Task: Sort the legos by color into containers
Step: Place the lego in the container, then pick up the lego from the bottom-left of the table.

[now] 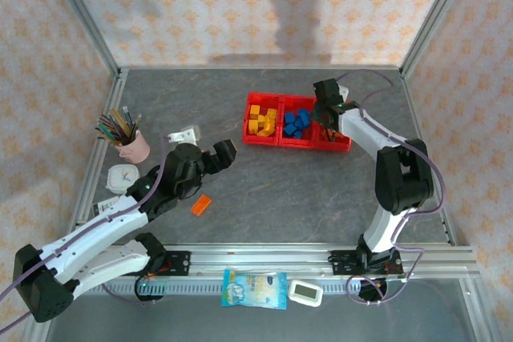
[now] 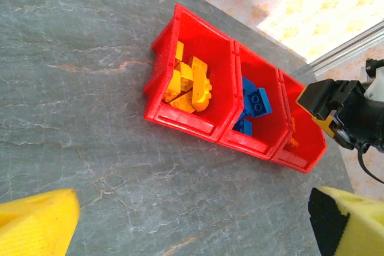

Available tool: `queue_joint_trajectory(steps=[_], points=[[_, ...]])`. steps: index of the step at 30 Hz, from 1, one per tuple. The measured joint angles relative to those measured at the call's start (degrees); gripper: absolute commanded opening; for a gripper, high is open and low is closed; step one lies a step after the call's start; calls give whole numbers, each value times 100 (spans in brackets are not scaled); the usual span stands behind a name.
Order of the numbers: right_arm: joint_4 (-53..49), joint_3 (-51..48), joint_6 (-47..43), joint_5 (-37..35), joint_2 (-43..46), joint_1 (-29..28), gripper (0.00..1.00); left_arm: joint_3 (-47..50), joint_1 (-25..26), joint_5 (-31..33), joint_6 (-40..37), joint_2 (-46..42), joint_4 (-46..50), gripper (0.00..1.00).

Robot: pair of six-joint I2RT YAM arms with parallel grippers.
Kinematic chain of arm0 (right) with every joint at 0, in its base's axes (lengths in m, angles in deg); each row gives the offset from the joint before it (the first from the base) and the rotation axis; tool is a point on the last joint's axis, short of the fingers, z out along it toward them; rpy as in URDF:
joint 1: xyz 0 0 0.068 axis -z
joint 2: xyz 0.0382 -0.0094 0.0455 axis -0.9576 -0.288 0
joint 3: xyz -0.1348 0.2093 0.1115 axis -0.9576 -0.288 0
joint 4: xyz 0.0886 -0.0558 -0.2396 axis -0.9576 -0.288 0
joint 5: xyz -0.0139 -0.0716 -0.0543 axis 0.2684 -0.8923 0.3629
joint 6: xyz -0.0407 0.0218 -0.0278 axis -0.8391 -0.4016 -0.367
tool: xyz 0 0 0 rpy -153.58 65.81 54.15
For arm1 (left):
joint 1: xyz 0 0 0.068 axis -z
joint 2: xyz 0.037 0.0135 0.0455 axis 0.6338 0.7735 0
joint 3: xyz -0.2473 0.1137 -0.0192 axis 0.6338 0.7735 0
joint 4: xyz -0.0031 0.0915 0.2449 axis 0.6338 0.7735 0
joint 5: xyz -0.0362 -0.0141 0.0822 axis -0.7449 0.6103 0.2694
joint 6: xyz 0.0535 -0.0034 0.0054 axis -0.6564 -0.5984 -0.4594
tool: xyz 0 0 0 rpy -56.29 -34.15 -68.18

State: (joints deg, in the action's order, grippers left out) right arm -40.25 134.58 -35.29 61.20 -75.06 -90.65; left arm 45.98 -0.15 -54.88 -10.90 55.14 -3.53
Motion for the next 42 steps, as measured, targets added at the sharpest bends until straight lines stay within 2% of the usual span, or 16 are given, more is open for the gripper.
queue_joint_trajectory(steps=[5,17,21,25,34,42], points=[[-48,-7,-17,7,402,-533,65,0,-35,129,2,-260,120,99],[83,-439,599,151,647,-3082,73,0,-35,682,160,-1456,1281,99],[319,-417,835,188,474,-3853,78,0,-35,890,289,-1810,1703,99],[402,-199,1071,254,-114,-4498,81,-22,-35,1102,437,-2085,2127,99],[313,778,1742,284,-1368,-5252,89,-393,-35,1650,826,-2518,3056,99],[-164,1775,2288,61,-2227,-5480,86,-721,-35,2048,1064,-2667,3676,99]])
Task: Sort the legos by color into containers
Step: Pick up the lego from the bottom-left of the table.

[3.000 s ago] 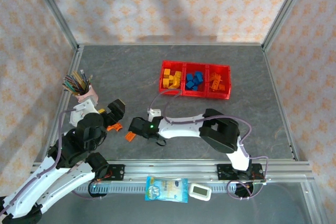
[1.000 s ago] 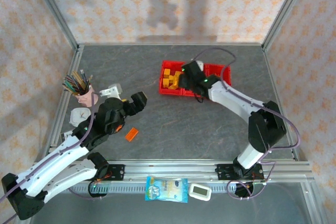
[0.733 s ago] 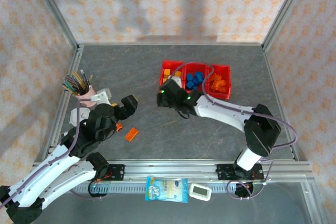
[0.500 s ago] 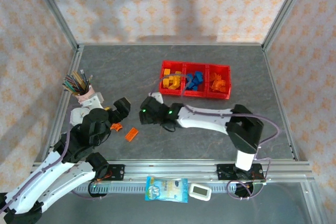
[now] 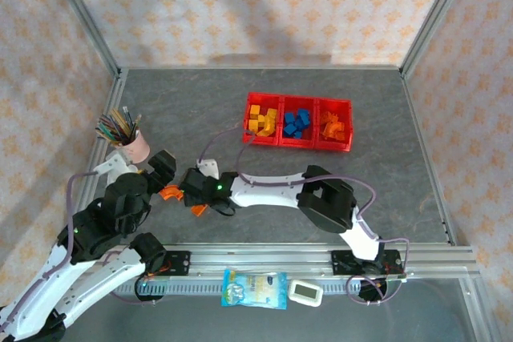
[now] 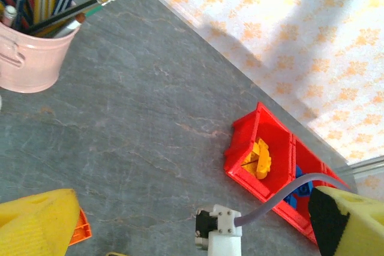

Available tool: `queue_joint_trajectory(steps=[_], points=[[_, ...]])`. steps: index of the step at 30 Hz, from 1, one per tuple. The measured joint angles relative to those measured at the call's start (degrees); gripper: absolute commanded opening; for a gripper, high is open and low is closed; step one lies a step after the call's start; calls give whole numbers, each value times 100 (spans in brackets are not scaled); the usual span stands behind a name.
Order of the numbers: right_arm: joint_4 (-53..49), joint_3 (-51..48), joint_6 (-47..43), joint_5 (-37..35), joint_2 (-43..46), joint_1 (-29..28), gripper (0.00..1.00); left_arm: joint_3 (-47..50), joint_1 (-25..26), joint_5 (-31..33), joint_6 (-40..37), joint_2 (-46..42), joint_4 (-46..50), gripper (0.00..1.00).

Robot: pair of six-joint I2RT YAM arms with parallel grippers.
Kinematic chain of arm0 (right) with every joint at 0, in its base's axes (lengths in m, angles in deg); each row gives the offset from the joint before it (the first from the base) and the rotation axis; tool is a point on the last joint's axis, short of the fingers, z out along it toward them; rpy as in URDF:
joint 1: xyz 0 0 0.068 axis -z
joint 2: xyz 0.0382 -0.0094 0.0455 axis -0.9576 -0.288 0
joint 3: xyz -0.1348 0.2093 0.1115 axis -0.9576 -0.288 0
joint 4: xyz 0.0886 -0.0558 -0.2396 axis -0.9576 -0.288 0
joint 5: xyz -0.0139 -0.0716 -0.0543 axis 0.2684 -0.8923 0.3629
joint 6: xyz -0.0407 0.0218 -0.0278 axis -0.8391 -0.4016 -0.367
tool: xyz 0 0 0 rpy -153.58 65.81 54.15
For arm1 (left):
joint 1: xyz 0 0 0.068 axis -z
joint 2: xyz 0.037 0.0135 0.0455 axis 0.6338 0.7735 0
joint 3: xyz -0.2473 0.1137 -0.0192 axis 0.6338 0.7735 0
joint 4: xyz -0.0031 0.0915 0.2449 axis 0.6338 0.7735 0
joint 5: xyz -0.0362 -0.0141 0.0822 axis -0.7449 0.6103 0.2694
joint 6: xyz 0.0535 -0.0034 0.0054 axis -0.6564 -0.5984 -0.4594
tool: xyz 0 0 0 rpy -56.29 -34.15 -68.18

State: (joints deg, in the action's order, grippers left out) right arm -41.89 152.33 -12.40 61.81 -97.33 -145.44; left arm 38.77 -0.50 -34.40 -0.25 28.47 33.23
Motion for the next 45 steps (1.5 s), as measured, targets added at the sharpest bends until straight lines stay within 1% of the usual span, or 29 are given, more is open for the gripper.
queue_joint_trajectory(steps=[9,15,18,21,26,32,39,45], points=[[-892,809,470,-313,-671,-232,81,-9,0,219,98,-170,345,99],[-1528,981,850,-588,-756,-496,75,-9,0,256,98,-297,433,99],[-1716,929,1029,-710,-708,-616,70,-9,0,254,98,-376,442,99],[-1762,693,1165,-748,-564,-684,60,-7,0,251,98,-450,439,99],[-1735,575,1268,-706,-490,-647,51,-4,0,208,98,-483,437,99],[-1620,310,1331,-682,-389,-614,47,-4,0,186,79,-479,435,99],[-1521,85,1403,-651,-251,-514,35,-4,0,160,57,-400,396,99],[-1519,-118,1390,-804,-52,-459,33,-4,0,52,44,-319,328,99]])
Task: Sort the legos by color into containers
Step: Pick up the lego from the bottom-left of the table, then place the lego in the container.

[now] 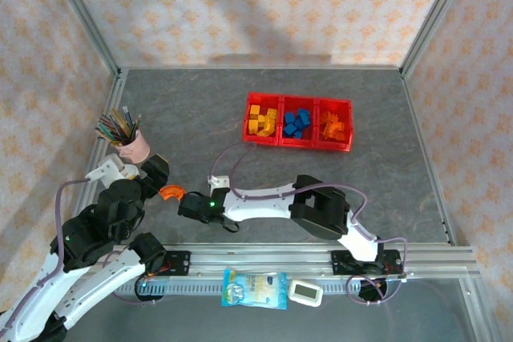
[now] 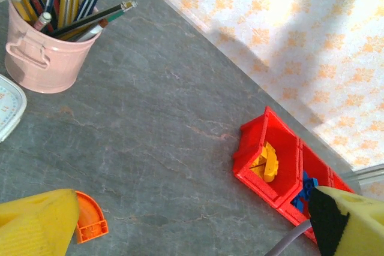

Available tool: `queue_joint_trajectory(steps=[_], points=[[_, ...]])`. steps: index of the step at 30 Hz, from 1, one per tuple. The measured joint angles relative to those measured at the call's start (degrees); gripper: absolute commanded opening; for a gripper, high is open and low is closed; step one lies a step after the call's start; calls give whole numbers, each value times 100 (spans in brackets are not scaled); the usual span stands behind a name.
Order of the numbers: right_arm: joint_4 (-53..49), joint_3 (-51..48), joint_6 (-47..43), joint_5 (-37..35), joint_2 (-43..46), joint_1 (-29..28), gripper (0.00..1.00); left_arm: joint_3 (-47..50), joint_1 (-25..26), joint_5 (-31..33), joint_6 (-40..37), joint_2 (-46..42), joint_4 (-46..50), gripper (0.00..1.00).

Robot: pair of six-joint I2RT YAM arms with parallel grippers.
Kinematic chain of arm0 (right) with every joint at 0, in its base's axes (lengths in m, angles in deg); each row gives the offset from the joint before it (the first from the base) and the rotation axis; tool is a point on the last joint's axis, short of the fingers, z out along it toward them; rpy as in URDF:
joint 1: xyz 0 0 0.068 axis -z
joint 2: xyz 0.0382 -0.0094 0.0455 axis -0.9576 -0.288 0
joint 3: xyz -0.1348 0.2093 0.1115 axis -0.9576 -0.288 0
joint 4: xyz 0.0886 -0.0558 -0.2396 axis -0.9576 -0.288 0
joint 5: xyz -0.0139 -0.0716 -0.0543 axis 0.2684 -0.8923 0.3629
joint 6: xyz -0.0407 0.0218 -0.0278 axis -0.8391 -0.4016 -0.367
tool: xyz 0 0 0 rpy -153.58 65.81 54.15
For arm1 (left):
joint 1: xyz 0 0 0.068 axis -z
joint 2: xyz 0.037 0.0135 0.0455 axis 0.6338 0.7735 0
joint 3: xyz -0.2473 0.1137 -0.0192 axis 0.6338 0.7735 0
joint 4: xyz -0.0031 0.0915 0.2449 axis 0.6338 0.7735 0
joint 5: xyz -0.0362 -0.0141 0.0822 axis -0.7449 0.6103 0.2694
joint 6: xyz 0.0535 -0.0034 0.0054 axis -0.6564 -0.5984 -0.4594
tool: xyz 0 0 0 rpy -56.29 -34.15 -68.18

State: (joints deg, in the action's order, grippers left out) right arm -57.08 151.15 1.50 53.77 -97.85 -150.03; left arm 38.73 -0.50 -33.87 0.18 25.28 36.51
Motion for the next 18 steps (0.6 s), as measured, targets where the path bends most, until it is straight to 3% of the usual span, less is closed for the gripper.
queue_joint_trajectory(steps=[4,7,13,18], points=[[37,-636,-24,-168,883,227,33,-2,0,-133,-31,94,-129,99],[74,-1241,-101,-376,1961,826,33,-4,0,-334,-127,310,-363,99],[584,-2223,-1134,-649,3694,3294,34,37,0,-890,-387,1137,-1209,99],[1064,-2256,-2409,-498,3560,5064,34,142,0,-1287,-616,1797,-1943,99]])
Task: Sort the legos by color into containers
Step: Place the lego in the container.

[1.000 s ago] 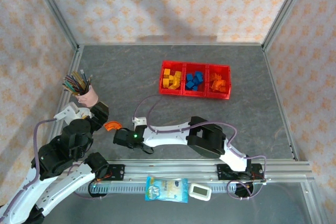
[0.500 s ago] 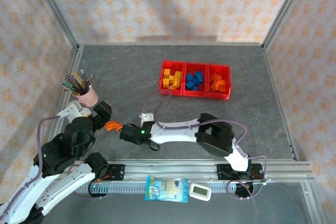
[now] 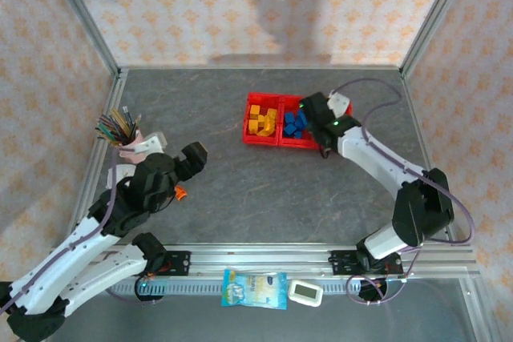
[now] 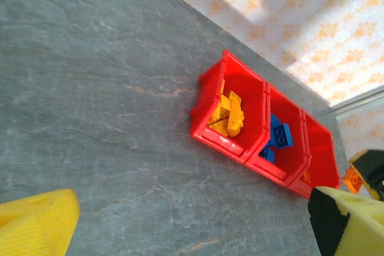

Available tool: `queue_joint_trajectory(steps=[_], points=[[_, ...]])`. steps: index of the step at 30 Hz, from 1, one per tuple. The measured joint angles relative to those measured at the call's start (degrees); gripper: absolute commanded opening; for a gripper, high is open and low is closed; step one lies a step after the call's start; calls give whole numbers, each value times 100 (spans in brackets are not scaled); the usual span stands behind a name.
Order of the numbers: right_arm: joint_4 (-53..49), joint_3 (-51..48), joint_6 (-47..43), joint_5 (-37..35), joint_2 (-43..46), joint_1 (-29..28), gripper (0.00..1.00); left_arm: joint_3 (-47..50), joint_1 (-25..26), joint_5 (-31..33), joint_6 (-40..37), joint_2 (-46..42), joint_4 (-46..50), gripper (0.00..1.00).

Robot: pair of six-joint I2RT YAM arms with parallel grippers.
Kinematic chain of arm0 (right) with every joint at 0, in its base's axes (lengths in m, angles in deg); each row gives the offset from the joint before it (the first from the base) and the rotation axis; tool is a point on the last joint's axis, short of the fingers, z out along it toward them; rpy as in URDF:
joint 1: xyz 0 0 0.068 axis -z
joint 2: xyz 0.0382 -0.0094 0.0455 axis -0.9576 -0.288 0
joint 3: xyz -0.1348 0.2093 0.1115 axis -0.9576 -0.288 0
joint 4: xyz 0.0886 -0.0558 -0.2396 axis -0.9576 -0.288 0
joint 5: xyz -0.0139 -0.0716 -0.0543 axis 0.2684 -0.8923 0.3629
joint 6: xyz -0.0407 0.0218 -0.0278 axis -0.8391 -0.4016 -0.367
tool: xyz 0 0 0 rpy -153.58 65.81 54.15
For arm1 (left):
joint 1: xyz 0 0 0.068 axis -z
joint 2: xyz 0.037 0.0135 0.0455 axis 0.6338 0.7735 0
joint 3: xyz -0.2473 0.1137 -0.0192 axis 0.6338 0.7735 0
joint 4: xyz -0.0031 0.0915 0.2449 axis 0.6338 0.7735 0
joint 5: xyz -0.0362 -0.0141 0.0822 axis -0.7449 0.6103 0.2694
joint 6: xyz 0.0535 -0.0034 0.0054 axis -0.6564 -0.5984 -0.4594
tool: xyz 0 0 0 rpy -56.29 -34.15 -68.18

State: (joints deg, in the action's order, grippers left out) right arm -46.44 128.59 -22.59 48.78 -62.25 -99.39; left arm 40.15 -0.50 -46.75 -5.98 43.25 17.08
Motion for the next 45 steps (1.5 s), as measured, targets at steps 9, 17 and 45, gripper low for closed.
queue_joint_trajectory(steps=[9,17,45], points=[[382,815,-1419,492,-1508,1082,65,0,-4,-240,-181,798,-706,99],[579,855,-1980,1005,-1045,-90,75,-39,-74,-4,-96,535,-400,99],[1803,3355,-3051,2365,-4548,-4603,89,-1204,-74,1797,1513,-1473,3123,99]])
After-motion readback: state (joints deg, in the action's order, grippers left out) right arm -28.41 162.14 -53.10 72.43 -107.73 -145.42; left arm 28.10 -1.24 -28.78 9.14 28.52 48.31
